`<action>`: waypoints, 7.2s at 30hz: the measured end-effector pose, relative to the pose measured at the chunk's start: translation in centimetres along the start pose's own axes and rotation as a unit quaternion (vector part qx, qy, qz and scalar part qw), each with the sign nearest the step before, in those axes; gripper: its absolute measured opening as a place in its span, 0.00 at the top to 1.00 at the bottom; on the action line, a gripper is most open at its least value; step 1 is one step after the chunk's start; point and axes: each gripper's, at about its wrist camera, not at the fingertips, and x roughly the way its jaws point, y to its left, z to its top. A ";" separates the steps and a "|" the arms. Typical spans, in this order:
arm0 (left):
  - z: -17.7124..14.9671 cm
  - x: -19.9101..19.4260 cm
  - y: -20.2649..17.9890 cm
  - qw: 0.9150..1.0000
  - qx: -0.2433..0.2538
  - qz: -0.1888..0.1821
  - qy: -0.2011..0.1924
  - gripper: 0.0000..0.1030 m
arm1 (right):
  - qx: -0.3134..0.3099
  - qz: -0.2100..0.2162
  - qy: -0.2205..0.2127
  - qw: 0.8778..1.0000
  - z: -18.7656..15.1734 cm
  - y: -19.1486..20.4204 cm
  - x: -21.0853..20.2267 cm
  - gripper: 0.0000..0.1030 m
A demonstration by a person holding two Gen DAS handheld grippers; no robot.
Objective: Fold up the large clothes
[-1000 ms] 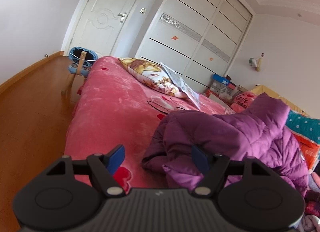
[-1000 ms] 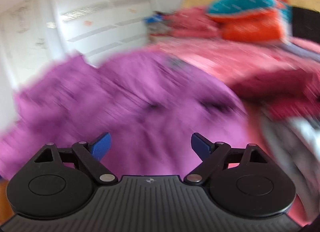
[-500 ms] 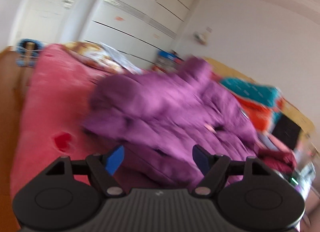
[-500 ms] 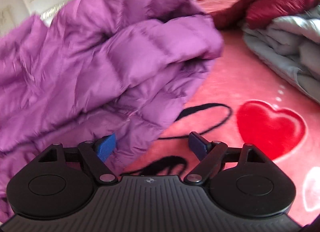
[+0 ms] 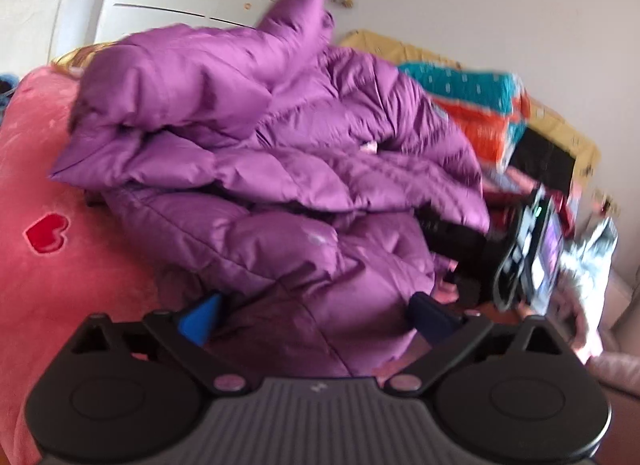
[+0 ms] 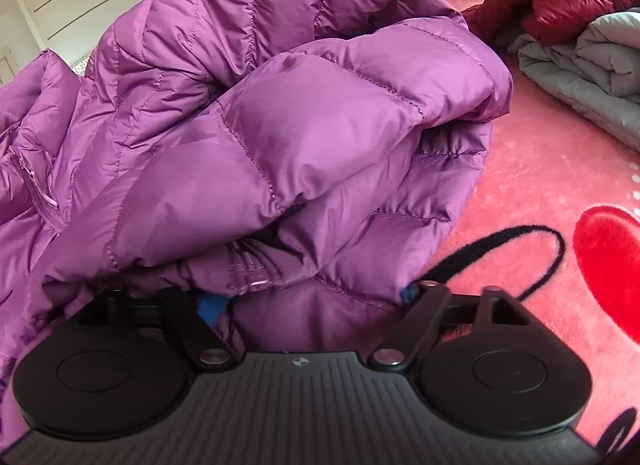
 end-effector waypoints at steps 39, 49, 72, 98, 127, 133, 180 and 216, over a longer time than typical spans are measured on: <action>2.0 -10.2 -7.4 0.993 0.013 -0.056 -0.102 0.84 | 0.005 -0.017 -0.080 0.997 -0.3 -7.8 -24.0 0.94; -2.7 -13.7 -13.2 0.993 0.070 -0.080 -0.040 0.85 | 0.015 -0.017 -0.084 0.996 -1.0 -12.1 -29.2 0.95; -2.0 -9.3 -11.1 0.989 0.131 0.061 0.031 0.87 | 0.006 -0.007 -0.024 1.000 -6.1 -15.4 -28.8 0.11; 7.8 5.7 4.6 0.909 0.197 0.367 0.016 0.90 | -0.025 -0.029 0.002 0.999 -6.2 -15.3 -23.3 0.00; -0.7 3.0 -23.8 0.925 0.374 0.054 0.050 0.47 | 0.106 -0.011 -0.032 0.994 -4.1 -19.8 -25.9 0.00; -1.7 8.2 -25.5 0.905 0.405 0.100 0.080 0.47 | 0.147 -0.021 -0.046 0.988 -3.7 -21.9 -26.7 0.00; 7.8 9.1 4.7 0.872 0.188 0.450 0.046 0.90 | 0.020 -0.048 -0.031 0.998 -3.7 -19.7 -22.3 0.00; -5.9 -11.6 -8.3 0.983 0.082 0.156 0.056 0.32 | -0.055 0.032 -0.023 0.998 -0.7 -13.1 -21.4 0.81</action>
